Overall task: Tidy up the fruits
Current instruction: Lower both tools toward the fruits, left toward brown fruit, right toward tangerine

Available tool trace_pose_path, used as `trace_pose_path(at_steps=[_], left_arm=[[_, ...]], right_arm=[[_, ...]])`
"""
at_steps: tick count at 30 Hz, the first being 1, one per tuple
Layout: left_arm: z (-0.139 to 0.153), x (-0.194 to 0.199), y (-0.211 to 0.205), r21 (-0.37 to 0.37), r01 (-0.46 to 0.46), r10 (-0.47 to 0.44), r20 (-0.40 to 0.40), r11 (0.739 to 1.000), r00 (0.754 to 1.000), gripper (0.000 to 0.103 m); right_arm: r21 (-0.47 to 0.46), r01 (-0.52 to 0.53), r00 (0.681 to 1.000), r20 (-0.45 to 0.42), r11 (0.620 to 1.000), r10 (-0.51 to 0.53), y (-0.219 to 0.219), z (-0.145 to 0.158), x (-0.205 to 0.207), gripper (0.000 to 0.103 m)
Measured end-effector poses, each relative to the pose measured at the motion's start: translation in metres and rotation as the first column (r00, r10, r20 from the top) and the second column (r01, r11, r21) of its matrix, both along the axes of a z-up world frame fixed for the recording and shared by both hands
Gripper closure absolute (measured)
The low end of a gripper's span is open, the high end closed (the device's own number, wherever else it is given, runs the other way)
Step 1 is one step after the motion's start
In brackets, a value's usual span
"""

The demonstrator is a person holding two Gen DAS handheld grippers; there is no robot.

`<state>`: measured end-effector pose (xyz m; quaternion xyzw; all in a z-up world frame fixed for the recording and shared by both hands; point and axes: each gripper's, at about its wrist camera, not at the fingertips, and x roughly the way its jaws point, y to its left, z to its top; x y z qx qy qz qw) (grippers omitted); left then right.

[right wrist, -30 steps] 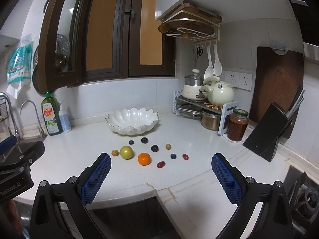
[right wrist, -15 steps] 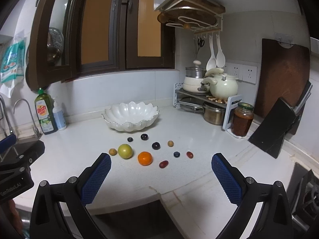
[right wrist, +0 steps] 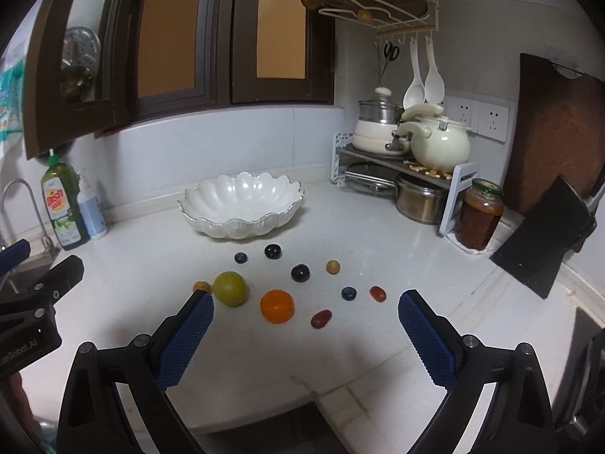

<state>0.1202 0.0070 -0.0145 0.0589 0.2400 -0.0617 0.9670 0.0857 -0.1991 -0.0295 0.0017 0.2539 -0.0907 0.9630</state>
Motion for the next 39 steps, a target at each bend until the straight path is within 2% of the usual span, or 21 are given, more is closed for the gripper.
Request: trace_pose_path(at_steps=[4, 6, 11, 14, 29, 39], left_arm=[[-0.009, 0.023, 0.0, 0.009, 0.023, -0.023, -0.028, 1.0, 0.999, 0.009], [-0.014, 0.036, 0.0, 0.018, 0.039, -0.038, -0.045, 0.999, 0.998, 0.014], [-0.028, 0.063, -0.004, 0.039, 0.084, -0.081, -0.084, 0.996, 0.993, 0.021], [-0.038, 0.078, -0.006, 0.037, 0.113, -0.109, -0.114, 0.993, 0.987, 0.022], [-0.094, 0.139, -0.031, 0.048, 0.25, -0.226, -0.29, 0.967, 0.93, 0.042], [-0.119, 0.162, -0.045, 0.039, 0.321, -0.286, -0.365, 0.946, 0.886, 0.051]], right_arm=[[0.0, 0.014, 1.0, -0.025, 1.0, -0.014, 0.002, -0.008, 0.021, 0.006], [0.001, 0.019, 0.999, -0.039, 1.0, -0.019, 0.003, -0.014, 0.031, 0.007], [0.0, 0.026, 0.996, -0.088, 1.0, -0.025, 0.006, -0.029, 0.055, 0.014], [0.009, 0.032, 0.993, -0.114, 0.999, -0.031, 0.008, -0.039, 0.067, 0.015], [0.039, 0.077, 0.969, -0.237, 0.996, -0.065, 0.005, -0.084, 0.115, 0.027], [0.053, 0.082, 0.952, -0.299, 0.995, -0.062, 0.008, -0.105, 0.133, 0.034]])
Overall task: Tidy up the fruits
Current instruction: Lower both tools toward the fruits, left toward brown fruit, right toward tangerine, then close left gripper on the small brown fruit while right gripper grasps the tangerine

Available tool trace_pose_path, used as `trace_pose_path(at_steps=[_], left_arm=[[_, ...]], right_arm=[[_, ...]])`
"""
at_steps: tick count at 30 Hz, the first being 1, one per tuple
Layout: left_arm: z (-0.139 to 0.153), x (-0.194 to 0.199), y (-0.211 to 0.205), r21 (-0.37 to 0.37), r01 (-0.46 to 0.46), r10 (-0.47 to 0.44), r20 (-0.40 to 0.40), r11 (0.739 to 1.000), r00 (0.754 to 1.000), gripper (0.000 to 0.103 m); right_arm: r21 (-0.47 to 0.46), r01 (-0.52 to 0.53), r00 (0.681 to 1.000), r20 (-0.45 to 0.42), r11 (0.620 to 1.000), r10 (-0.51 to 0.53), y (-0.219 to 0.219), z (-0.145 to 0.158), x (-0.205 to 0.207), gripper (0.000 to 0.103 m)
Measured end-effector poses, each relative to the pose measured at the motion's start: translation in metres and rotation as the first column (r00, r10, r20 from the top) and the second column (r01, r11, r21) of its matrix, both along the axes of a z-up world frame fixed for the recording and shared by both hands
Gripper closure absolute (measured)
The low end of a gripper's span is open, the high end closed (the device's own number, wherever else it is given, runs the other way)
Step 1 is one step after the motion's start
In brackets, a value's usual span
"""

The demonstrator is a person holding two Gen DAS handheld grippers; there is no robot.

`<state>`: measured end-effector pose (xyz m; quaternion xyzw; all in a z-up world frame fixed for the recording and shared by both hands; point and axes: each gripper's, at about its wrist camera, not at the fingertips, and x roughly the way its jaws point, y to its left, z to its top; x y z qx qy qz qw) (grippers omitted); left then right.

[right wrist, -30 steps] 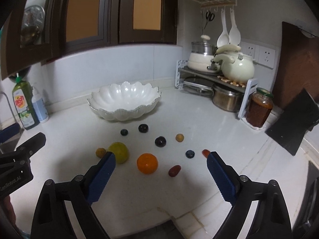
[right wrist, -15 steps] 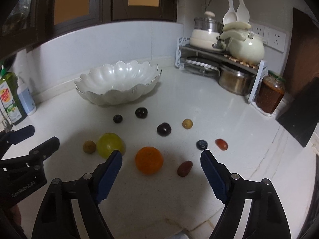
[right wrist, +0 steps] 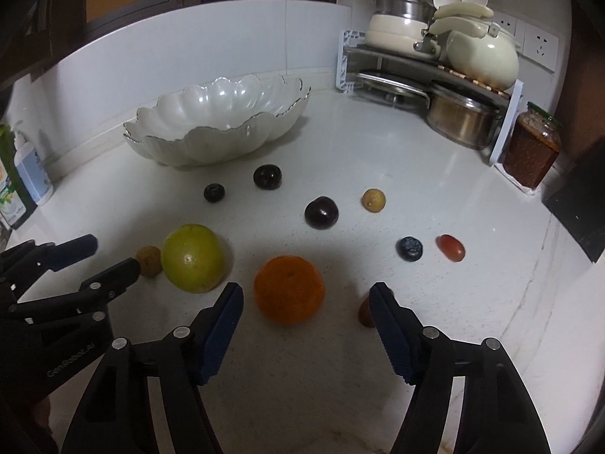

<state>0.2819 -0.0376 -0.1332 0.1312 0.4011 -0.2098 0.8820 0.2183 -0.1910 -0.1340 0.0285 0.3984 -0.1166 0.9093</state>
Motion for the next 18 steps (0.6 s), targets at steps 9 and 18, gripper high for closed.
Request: trace_pose_path(at_steps=[9, 18], left_arm=[[-0.01, 0.011, -0.007, -0.006, 0.043, -0.043, -0.033, 0.999, 0.999, 0.06], [-0.014, 0.015, -0.011, -0.024, 0.066, -0.067, -0.052, 0.998, 0.996, 0.077]], right_arm=[[-0.003, 0.003, 1.0, -0.022, 1.0, -0.003, 0.002, -0.007, 0.01, 0.04], [0.043, 0.003, 0.999, -0.044, 0.999, -0.002, 0.0, -0.015, 0.016, 0.055]])
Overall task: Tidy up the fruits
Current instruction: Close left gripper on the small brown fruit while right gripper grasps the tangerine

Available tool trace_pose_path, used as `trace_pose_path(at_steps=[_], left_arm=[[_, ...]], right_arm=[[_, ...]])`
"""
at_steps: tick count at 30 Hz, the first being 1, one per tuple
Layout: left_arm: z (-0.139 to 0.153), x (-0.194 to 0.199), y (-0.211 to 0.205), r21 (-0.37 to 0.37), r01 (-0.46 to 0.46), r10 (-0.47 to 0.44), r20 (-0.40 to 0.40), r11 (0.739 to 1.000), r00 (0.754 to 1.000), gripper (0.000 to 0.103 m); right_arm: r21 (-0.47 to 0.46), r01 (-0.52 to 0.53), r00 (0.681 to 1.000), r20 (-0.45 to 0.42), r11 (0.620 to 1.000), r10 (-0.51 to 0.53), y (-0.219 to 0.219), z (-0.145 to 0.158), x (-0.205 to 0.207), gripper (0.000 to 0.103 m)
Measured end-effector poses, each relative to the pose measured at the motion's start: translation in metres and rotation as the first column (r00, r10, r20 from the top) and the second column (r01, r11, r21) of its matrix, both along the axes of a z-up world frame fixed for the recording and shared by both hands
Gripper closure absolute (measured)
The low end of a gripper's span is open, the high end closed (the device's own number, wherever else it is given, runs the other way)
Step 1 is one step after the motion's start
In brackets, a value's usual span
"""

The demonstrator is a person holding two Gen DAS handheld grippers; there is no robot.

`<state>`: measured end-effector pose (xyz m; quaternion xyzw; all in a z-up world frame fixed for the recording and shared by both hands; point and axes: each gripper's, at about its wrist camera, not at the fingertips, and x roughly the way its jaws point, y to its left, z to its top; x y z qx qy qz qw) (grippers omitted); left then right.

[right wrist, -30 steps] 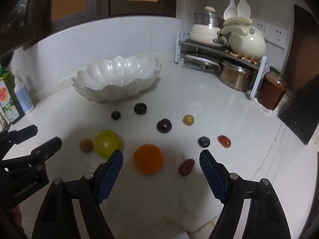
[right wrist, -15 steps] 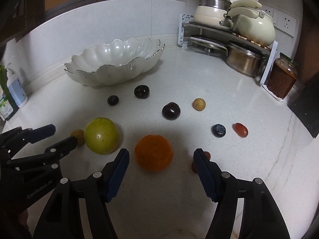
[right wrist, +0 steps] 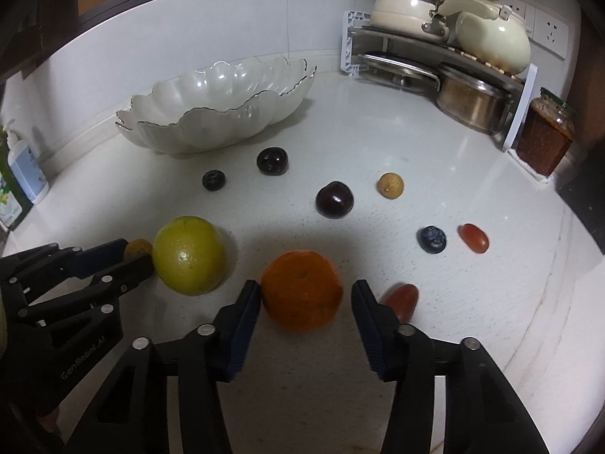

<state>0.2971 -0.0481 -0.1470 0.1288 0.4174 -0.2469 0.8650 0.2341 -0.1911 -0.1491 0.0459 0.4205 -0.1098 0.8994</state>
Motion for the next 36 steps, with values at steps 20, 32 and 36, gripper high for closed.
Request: trace_pose_path(at_steps=[20, 32, 36], left_arm=[[0.042, -0.018, 0.014, -0.078, -0.012, 0.018, 0.071, 0.997, 0.997, 0.077], [0.086, -0.032, 0.029, -0.118, -0.025, 0.048, 0.192, 0.993, 0.98, 0.077], [0.101, -0.033, 0.03, -0.127, -0.038, 0.067, 0.227, 0.991, 0.972, 0.077]], right_arm=[[-0.012, 0.013, 0.997, 0.073, 1.0, -0.012, 0.01, 0.031, -0.017, 0.059], [-0.035, -0.003, 0.984, 0.176, 0.999, 0.009, 0.025, 0.07, -0.027, 0.059], [-0.045, -0.02, 0.976, 0.216, 0.999, 0.029, 0.024, 0.084, -0.024, 0.059]])
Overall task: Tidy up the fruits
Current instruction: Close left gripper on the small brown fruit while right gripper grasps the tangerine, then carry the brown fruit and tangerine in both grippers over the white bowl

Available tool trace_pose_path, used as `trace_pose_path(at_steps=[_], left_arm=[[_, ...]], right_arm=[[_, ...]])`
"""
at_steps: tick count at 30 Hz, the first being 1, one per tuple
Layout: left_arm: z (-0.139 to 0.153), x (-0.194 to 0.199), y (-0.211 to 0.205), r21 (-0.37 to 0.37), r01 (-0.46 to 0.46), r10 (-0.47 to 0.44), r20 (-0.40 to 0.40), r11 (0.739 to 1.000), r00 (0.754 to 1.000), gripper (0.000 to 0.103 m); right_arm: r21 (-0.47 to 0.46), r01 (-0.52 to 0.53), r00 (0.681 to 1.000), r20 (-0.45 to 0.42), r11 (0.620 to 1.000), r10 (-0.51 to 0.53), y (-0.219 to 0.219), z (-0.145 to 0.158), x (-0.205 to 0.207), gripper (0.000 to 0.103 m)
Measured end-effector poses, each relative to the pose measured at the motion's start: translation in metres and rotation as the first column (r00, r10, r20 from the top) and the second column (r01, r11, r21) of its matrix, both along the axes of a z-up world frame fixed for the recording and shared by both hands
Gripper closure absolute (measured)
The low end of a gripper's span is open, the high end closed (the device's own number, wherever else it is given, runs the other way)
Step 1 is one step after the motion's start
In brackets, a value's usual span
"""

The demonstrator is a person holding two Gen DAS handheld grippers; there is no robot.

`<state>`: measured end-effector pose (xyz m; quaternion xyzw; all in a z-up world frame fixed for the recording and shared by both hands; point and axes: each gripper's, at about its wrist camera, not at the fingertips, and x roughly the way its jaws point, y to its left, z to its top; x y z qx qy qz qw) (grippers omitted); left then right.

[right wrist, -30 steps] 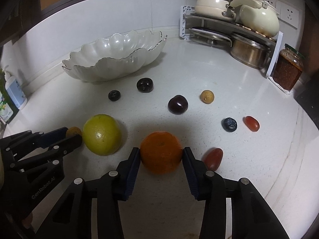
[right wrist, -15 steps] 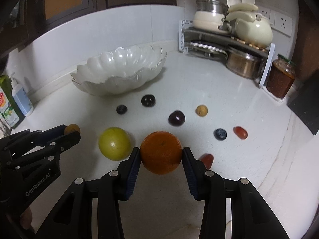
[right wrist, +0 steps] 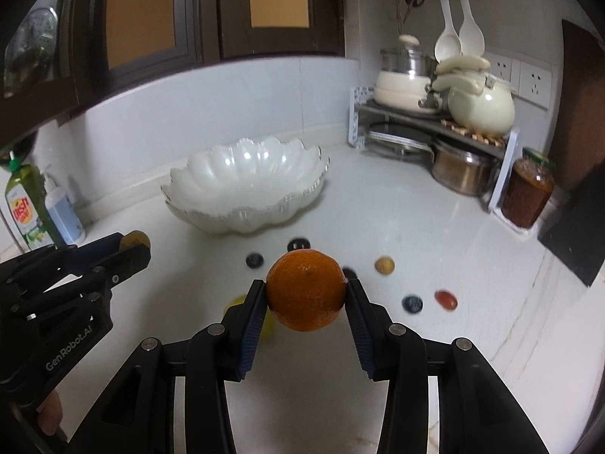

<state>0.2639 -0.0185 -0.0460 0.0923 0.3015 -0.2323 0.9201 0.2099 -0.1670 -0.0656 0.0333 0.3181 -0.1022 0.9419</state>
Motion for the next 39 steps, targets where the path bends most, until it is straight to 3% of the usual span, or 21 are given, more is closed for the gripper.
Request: trace_pose_path(at_steps=[14, 25, 32, 39], left_arm=[[0.044, 0.009, -0.021, -0.024, -0.158, 0.16, 0.136, 0.987, 0.978, 0.077], [0.062, 0.031, -0.042, -0.05, -0.271, 0.276, 0.144, 0.961, 0.95, 0.077], [0.071, 0.062, -0.047, -0.022, -0.276, 0.276, 0.136, 0.961, 0.951, 0.077], [0.074, 0.105, -0.045, 0.006, -0.264, 0.262, 0.095, 0.964, 0.96, 0.077]], right_arm=[[-0.03, -0.139, 0.983, 0.116, 0.99, 0.142, -0.025, 0.045, 0.033, 0.059], [-0.018, -0.251, 0.958, 0.142, 0.968, 0.251, -0.054, 0.069, 0.078, 0.059], [0.002, -0.265, 0.956, 0.135, 0.964, 0.262, -0.059, 0.08, 0.113, 0.059], [0.01, -0.252, 0.965, 0.073, 0.968, 0.251, -0.054, 0.083, 0.159, 0.059]])
